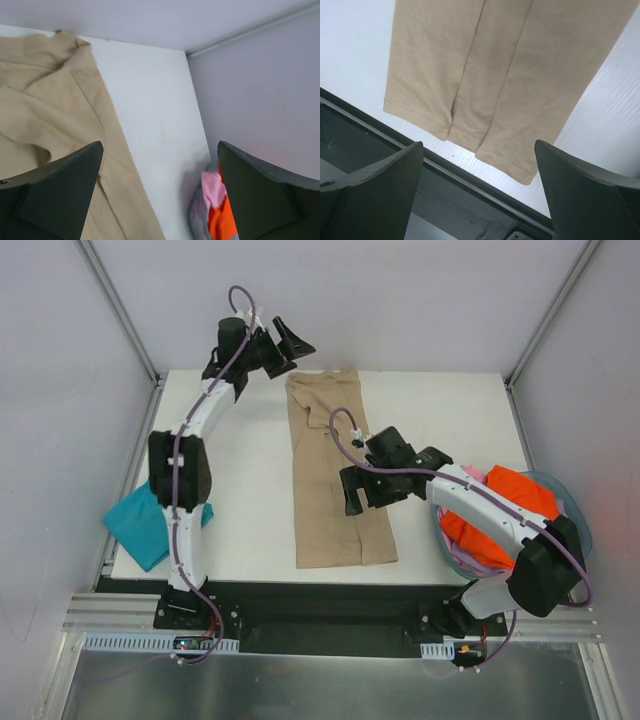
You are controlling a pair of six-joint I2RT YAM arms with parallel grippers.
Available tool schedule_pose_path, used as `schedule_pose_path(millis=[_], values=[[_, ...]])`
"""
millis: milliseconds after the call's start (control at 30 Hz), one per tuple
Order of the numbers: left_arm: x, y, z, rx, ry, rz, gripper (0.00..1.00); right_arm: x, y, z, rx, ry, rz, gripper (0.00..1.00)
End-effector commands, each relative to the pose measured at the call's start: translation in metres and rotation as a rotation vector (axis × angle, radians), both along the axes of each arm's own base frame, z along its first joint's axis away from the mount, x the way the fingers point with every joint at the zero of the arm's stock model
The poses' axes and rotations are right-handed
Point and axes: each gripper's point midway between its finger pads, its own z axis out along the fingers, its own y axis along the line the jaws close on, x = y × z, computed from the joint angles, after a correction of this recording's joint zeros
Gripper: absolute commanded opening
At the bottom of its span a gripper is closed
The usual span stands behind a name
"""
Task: Fold and stack the t-shirts
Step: Rotate the tshirt 90 degrees
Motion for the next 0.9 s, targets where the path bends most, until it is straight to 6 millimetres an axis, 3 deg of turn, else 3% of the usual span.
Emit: schedule_pose_path(millis=[0, 67, 100, 167, 200, 233, 300, 333, 367, 433, 467, 700, 867], values=[[-0.091, 0.014, 0.036, 0.069, -0.058, -0.049, 0.99, -0.018, -0.004, 0.0, 0.025, 0.051, -0.01, 0.98], [-0.114, 0.023, 0.012, 0.105, -0.001, 0.005, 0.99, -0.022, 0.0, -0.009, 0.03, 0.09, -0.007, 0.99], [-0.144, 0.022, -0.01, 0.124, 0.048, -0.007, 0.99, -0.025, 0.0, -0.014, 0.029, 0.115, -0.003, 0.97], [-0.173, 0.021, -0.03, 0.145, 0.092, -0.015, 0.99, -0.027, 0.0, -0.026, 0.006, 0.149, -0.001, 0.93], [-0.199, 0.021, -0.052, 0.166, 0.14, -0.011, 0.99, -0.027, 0.0, -0.029, -0.004, 0.157, 0.0, 0.91], [-0.214, 0.019, -0.065, 0.18, 0.167, -0.014, 0.99, -0.028, 0.0, -0.034, -0.016, 0.165, -0.001, 0.9], [-0.249, 0.023, -0.096, 0.209, 0.231, -0.011, 0.99, -0.028, 0.001, -0.045, -0.041, 0.191, 0.007, 0.84], [-0.261, 0.02, -0.103, 0.216, 0.247, -0.023, 0.99, -0.028, 0.004, -0.048, -0.04, 0.196, 0.015, 0.75], [-0.278, 0.025, -0.125, 0.235, 0.294, -0.024, 0.99, -0.029, 0.006, -0.056, -0.049, 0.214, 0.026, 0.69], [-0.292, 0.03, -0.129, 0.252, 0.284, -0.011, 0.99, -0.029, 0.012, -0.062, -0.042, 0.234, 0.048, 0.53], [-0.302, 0.034, -0.141, 0.262, 0.31, -0.013, 0.99, -0.029, 0.012, -0.07, -0.06, 0.251, 0.05, 0.51], [-0.333, 0.036, -0.147, 0.238, 0.342, -0.032, 0.99, -0.037, 0.007, -0.091, -0.127, 0.298, 0.063, 0.46], [-0.346, 0.037, -0.163, 0.237, 0.401, -0.029, 0.99, -0.039, 0.003, -0.104, -0.184, 0.317, 0.068, 0.35]])
